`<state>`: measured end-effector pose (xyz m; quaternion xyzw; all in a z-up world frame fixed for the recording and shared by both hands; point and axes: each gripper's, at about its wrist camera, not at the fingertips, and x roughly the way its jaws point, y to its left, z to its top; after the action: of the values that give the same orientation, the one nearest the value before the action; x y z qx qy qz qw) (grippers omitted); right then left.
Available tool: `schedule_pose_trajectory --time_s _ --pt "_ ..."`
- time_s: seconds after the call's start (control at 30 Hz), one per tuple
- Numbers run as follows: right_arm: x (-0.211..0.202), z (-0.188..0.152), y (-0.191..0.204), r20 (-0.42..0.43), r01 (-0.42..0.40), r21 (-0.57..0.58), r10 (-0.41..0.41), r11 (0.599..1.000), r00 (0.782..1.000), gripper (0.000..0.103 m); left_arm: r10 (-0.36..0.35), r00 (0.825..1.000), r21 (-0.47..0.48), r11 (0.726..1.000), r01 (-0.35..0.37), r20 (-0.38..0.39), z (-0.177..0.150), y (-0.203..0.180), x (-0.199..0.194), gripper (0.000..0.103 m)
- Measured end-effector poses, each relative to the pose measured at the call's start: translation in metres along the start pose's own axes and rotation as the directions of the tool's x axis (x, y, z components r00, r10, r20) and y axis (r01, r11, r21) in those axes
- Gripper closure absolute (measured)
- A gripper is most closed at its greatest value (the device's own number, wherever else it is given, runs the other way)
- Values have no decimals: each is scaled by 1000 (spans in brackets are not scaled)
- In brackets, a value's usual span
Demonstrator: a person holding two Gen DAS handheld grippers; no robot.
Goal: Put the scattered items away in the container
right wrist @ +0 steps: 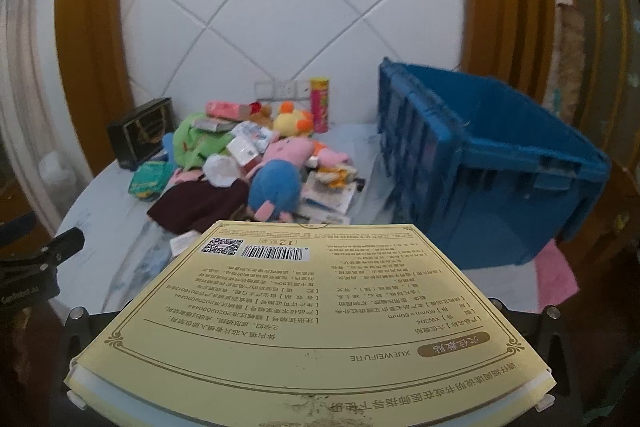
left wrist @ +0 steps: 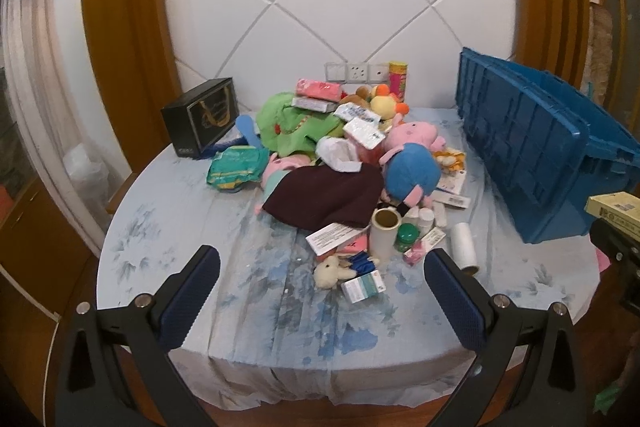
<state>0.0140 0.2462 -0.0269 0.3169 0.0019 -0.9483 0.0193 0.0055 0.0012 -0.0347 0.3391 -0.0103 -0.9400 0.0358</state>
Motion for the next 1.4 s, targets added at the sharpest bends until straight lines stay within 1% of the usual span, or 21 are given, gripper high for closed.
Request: schedule_pose_trajectory --time_s 0.1,0.2,0.23,0.3,0.33,0.37,0.4,0.43,0.47,0.5,0.67,0.77,0.9,0.97,1.03,1.1,1.13,1.17,1.2,1.27,1.4 --pt "16 -8 -3 -21 -47 2 47 999 999 0 24 999 -9 1000 -24 -40 -10 5 17 0" --pt "42 -19 -4 -66 -83 6 83 997 994 0 45 995 -1 999 -45 -84 -25 9 38 0" --pt "53 -23 -5 -84 -96 11 96 995 992 0 50 993 5 999 -49 -106 -31 9 49 2" --pt "77 -32 -4 -138 -115 29 118 993 983 0 51 987 11 999 -50 -154 -41 10 71 12" --pt "89 -36 -3 -165 -125 39 130 991 978 0 45 983 9 999 -44 -178 -44 11 81 20" --pt "97 -40 -1 -185 -134 38 139 990 973 0 36 979 8 999 -35 -201 -47 11 92 23" --pt "108 -44 2 -210 -144 32 147 989 967 0 27 974 6 1000 -26 -225 -51 11 103 24" --pt "118 -47 4 -226 -141 32 145 989 963 1 17 970 7 1000 -16 -244 -53 11 116 30" --pt "128 -50 6 -242 -138 32 141 990 960 1 3 965 6 1000 -1 -263 -55 9 128 39" --pt "135 -53 6 -252 -134 41 140 990 958 1 -12 959 5 1000 15 -283 -57 8 140 41" --pt "169 -59 8 -296 -93 51 104 994 950 1 -83 936 18 995 95 -341 -62 -3 181 42" --pt "181 -58 5 -308 -71 72 89 995 947 1 -103 934 27 993 119 -342 -57 -7 193 42" --pt "186 -49 4 -278 -87 86 108 992 955 1 -111 935 33 991 129 -338 -48 -9 204 42" --pt "186 -37 4 -240 -111 91 130 990 962 0 -116 933 26 991 132 -342 -41 -9 207 42" --pt "181 -18 4 -145 -162 78 172 984 974 0 -122 939 9 991 132 -323 -32 -7 207 41" --pt "183 -3 5 -83 -170 31 172 985 982 0 -124 947 -13 992 126 -297 -21 -6 203 35" --pt "189 2 7 -99 -158 9 158 987 982 0 -125 951 -25 992 123 -282 -15 -6 200 29" --pt "195 6 7 -116 -153 -13 150 988 982 0 -125 956 -29 992 122 -265 -9 -7 196 25" --pt "201 9 7 -134 -148 -35 142 988 981 0 -125 962 -25 992 123 -244 -2 -8 192 25" --pt "207 10 3 -140 -169 -59 159 984 977 0 -127 970 -4 992 129 -207 10 -17 183 25" --pt "217 9 1 -168 -215 -87 199 973 966 0 -193 966 17 980 199 -175 25 -38 171 24"
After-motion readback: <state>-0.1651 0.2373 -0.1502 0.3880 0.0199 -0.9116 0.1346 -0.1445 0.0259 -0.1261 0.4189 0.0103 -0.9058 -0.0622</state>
